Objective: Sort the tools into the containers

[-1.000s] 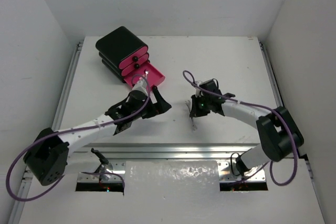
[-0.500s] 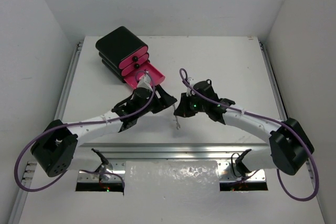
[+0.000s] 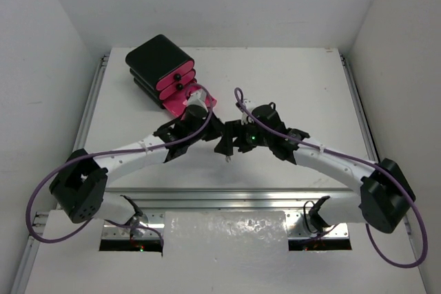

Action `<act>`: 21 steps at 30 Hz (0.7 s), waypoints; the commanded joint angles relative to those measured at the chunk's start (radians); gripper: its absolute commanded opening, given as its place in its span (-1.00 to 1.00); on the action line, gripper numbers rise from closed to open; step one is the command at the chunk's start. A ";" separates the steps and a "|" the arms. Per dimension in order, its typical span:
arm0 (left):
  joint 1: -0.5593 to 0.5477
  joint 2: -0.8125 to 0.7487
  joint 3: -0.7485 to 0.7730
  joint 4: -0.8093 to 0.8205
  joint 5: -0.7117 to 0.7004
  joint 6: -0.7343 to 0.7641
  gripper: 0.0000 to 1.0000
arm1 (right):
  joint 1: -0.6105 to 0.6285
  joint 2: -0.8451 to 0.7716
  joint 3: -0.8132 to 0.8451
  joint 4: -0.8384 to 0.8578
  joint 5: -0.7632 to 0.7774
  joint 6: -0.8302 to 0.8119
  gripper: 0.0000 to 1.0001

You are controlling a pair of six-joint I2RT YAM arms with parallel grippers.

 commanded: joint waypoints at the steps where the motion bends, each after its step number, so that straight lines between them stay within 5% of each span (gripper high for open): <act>1: 0.028 0.028 0.201 -0.185 -0.288 0.234 -1.00 | 0.002 -0.124 0.018 -0.064 0.128 -0.040 0.97; 5: 0.103 0.184 0.421 -0.383 -0.514 0.374 -1.00 | 0.002 -0.191 0.020 -0.181 0.235 -0.103 0.98; 15: 0.254 0.673 1.022 -0.580 -0.610 0.744 -1.00 | -0.006 -0.364 -0.013 -0.324 0.281 -0.197 0.98; 21: 0.254 0.786 1.118 -0.633 -0.613 0.781 -1.00 | -0.010 -0.419 -0.008 -0.353 0.284 -0.216 0.98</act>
